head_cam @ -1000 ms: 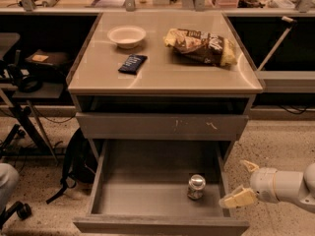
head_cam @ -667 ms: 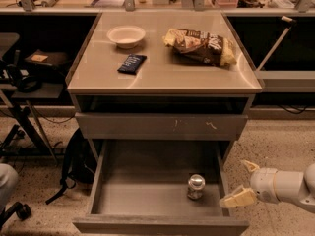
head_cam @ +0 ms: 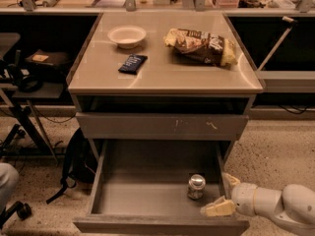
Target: Pick 7up can from middle drawer and place on counter
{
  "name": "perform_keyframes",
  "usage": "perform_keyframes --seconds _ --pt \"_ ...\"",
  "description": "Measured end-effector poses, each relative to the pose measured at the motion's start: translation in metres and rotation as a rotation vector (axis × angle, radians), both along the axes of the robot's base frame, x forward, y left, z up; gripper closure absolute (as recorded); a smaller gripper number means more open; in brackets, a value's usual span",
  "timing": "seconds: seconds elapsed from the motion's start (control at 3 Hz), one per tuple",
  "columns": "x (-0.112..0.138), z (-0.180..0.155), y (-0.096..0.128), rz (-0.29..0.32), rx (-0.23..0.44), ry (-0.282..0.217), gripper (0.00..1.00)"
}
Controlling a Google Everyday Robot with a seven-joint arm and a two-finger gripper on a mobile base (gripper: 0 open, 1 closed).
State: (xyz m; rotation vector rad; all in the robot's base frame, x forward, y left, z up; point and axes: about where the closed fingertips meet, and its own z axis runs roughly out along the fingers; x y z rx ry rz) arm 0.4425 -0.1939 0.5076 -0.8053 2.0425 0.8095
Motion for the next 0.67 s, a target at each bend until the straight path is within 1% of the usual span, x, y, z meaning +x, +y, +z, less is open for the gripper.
perform_keyframes --seconds 0.33,0.67 --pt "0.0052 -0.0158 0.0278 -0.045 0.131 0.016 0.00" --pt "0.0041 -0.0199 0.0328 -0.043 0.147 0.024 0.00"
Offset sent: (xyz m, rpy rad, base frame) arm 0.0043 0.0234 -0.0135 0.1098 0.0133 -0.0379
